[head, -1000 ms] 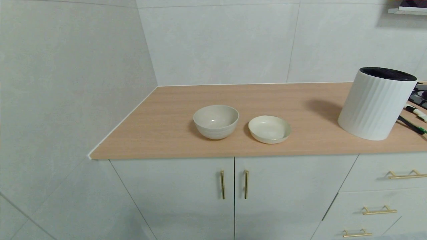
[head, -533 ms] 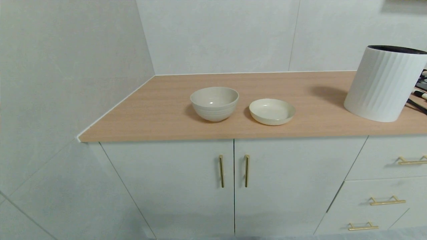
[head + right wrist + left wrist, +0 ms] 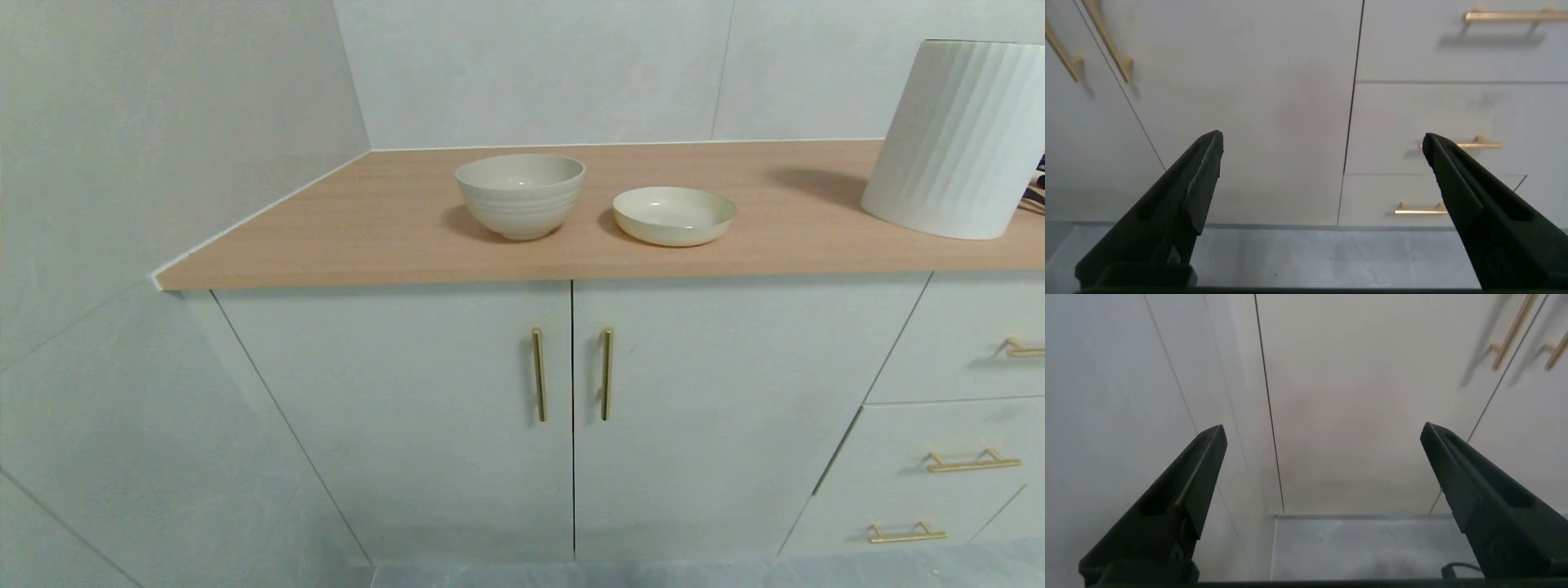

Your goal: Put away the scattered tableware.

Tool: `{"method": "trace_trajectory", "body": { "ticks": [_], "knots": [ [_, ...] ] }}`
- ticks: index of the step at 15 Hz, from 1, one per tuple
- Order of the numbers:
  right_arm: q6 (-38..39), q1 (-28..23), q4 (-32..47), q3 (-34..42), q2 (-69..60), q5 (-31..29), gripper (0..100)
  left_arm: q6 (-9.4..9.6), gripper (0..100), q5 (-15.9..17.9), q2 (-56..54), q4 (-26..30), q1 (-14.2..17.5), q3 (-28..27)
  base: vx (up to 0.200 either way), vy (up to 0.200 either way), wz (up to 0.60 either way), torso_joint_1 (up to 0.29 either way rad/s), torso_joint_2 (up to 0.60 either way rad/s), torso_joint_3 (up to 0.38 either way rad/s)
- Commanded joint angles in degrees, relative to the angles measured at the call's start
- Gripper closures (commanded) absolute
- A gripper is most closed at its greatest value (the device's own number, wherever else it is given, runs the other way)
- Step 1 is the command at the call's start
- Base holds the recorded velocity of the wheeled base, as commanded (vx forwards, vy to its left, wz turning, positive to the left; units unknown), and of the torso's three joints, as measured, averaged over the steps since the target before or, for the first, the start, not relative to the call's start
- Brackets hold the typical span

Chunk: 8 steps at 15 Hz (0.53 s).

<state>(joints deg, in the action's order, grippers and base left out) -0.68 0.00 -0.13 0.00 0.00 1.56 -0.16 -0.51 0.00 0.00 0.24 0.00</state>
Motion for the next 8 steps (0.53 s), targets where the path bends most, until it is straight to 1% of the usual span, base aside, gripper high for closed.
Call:
{"method": "trace_trajectory", "body": {
  "ticks": [1,2,3,8],
  "knots": [
    [0.0,0.0,0.0,0.0,0.0,0.0,0,-0.02,0,0.0,0.0,0.0,0.0,0.0,0.000,0.000,0.00,-0.100,0.43,0.339],
    [0.0,0.0,0.0,0.0,0.0,0.0,0,-0.02,0,0.0,0.0,0.0,0.0,0.0,0.000,0.000,0.00,-0.041,0.32,0.246],
    [0.0,0.0,0.0,0.0,0.0,0.0,0,-0.02,0,0.0,0.0,0.0,0.0,0.0,0.000,0.000,0.00,-0.041,0.17,0.119],
    [0.0,0.0,0.0,0.0,0.0,0.0,0,-0.02,0,0.0,0.0,0.0,0.0,0.0,0.000,0.000,0.00,-0.013,0.03,0.018]
  ]
}}
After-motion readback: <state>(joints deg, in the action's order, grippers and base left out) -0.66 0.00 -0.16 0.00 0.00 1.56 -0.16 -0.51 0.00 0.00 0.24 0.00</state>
